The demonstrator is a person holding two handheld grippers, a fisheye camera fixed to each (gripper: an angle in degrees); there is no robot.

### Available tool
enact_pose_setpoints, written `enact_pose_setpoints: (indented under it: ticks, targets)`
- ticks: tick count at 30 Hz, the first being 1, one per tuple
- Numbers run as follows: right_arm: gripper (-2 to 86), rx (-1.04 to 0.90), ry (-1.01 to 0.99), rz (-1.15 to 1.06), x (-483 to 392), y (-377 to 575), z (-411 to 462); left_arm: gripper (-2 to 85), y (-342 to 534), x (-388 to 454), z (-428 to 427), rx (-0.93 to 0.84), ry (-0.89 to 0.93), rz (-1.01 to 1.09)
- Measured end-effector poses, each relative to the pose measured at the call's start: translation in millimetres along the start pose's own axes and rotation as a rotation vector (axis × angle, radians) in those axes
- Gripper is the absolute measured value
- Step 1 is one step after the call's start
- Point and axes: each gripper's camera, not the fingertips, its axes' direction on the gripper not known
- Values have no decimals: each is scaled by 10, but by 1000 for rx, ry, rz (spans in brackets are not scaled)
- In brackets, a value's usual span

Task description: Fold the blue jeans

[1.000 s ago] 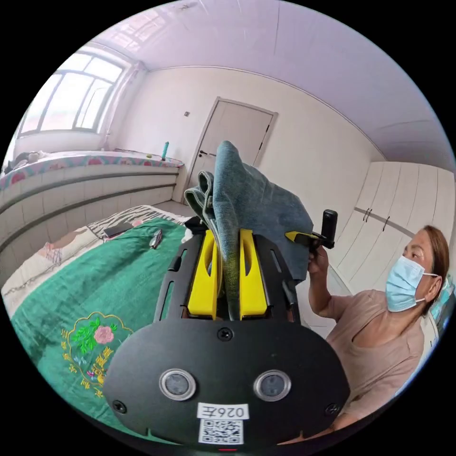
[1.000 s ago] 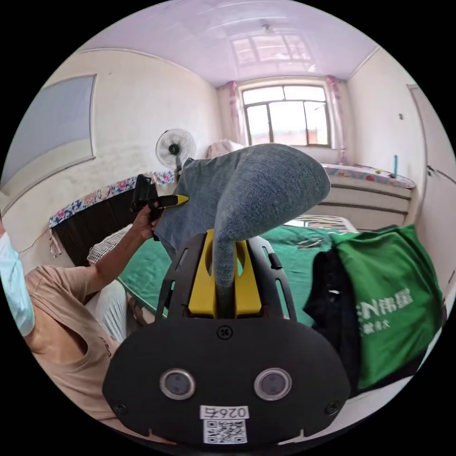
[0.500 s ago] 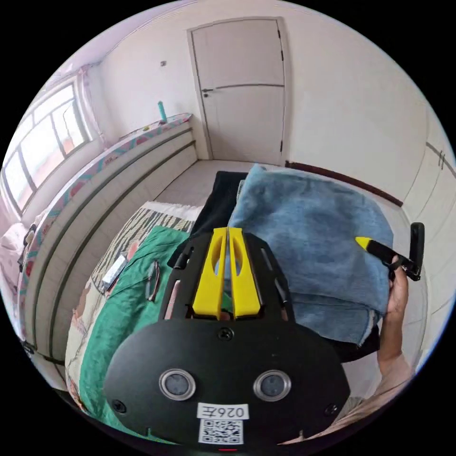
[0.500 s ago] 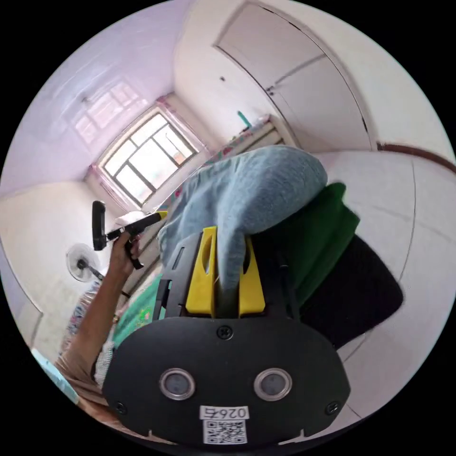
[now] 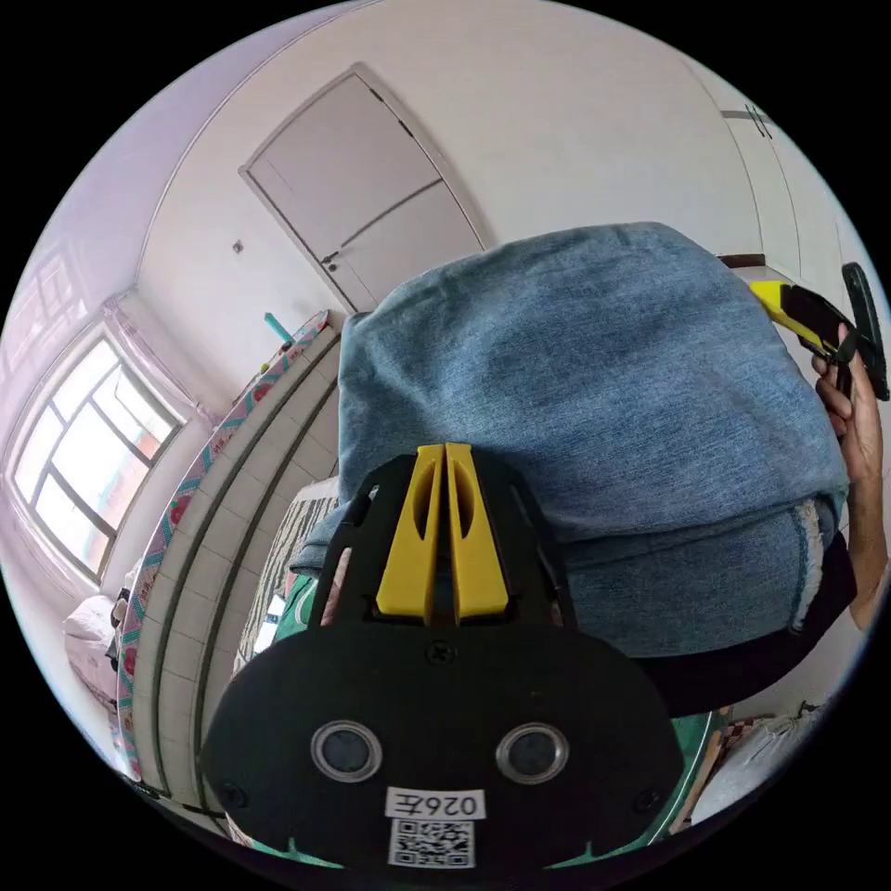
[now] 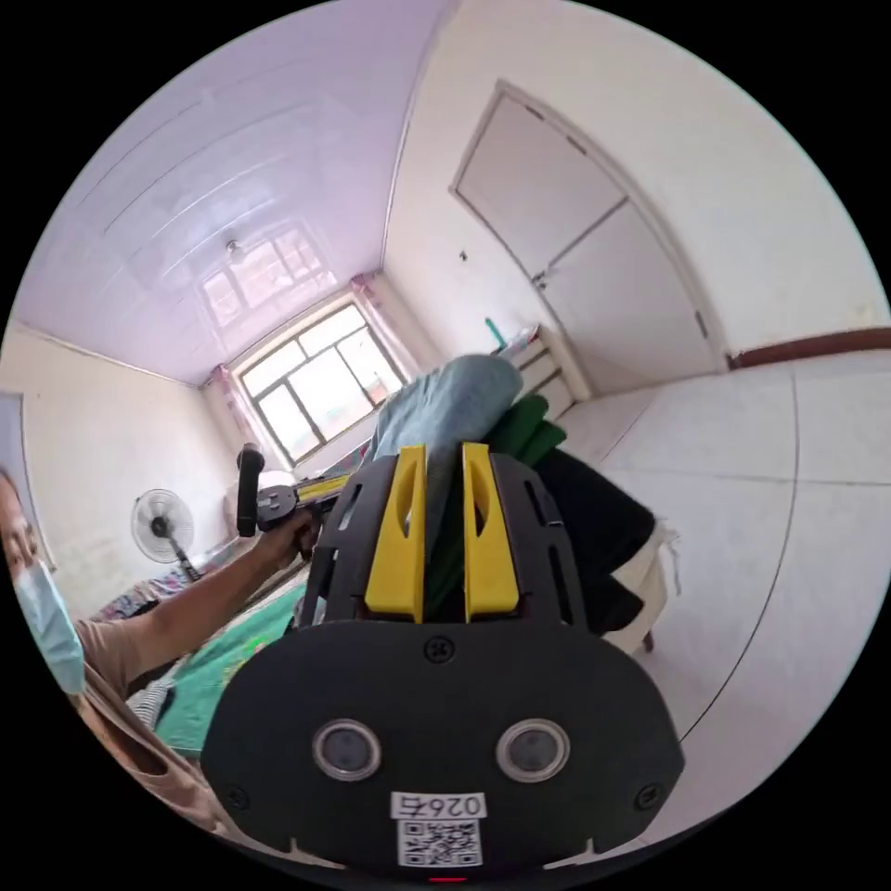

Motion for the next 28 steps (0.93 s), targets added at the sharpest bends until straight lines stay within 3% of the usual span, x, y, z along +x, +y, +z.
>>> enact_pose_setpoints:
  ticks: [2,5,6,9,12,15,17,21,24,28]
  targets:
    - [-2,159,40,-178,-456,28,-336,-10,41,-43,-113,12,21,-57]
    - [-8,233,39,-448,-1111,13,-327,-9,151,-121,-337,26,17,-92]
    - [-8,200,71,-495,-1224,-7,-230,-9,183,-147,-401,21,15,-101]
    - [-9,-183,403,-601,-1392,-86,659,-8,424,-359,-812,6,98,-109]
    - [-9,-158,400,-595,-1414,-136,712,-8,947,-787,-1427,21,186,-211]
    - [-9,-164,428,-517,-1679,-355,523,-7,1723,-1243,-2175,-12,151,-334]
    - [-9,-38,298,-546,-2083,-393,262,-7,2509,-1531,-2906,-36,82,-421]
    - [-9,24,69,-613,-2851,-392,188,-6,3959,-1797,-4227,-23,-76,-629]
    - [-9,-67,-102,-701,-3661,-392,499,-4,5286,-1852,-5419,-29,-242,-868]
    - [-10,-277,-486,-776,-4990,-375,1132,11,7093,-1461,-7089,-7,-564,-1247]
